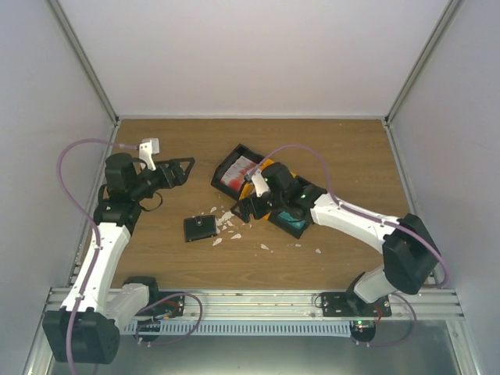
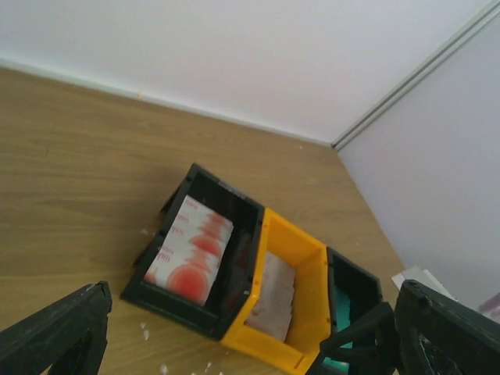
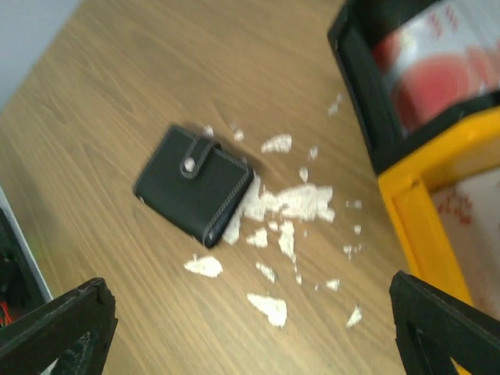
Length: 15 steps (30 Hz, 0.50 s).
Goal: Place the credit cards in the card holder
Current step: Move the storage box to the center of the board.
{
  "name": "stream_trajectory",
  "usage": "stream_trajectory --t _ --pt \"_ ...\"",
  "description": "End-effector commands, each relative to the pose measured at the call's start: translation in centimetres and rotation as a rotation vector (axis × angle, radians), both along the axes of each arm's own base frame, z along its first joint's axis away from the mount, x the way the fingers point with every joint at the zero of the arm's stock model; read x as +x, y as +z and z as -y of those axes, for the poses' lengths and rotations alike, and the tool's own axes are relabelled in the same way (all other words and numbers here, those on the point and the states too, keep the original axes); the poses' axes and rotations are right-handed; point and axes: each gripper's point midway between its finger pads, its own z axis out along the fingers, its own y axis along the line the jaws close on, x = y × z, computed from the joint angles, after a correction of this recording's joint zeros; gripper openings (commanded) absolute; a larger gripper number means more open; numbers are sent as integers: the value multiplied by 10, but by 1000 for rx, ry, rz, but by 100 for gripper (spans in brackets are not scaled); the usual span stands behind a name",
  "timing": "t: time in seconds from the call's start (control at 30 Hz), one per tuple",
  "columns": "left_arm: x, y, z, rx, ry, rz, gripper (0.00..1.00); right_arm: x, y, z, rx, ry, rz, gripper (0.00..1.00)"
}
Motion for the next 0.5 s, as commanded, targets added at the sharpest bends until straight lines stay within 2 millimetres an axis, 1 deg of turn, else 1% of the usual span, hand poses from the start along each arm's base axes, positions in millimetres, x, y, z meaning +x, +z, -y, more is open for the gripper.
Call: stream_trajectory --t 0.0,0.1,0.2,0.27,0.4,0.47 --pt "-2 -34 -3 9 33 -99 99 -20 -36 6 -96 12 -84 93" --pt "-2 -56 0 -16 26 -175 99 -33 -55 -2 -107 54 -153 85" --pt "-1 -74 3 -17 17 -233 99 -36 -79 -4 -148 53 -218 77" --pt "0 -85 4 -14 21 -272 99 -33 -88 -2 -172 29 -232 76" --pt "-1 -101 2 -22 42 -336 99 -31 -107 4 -223 -17 -266 75" --pt "-2 -108 0 -27 63 -369 99 -26 -118 12 -262 -55 -270 75"
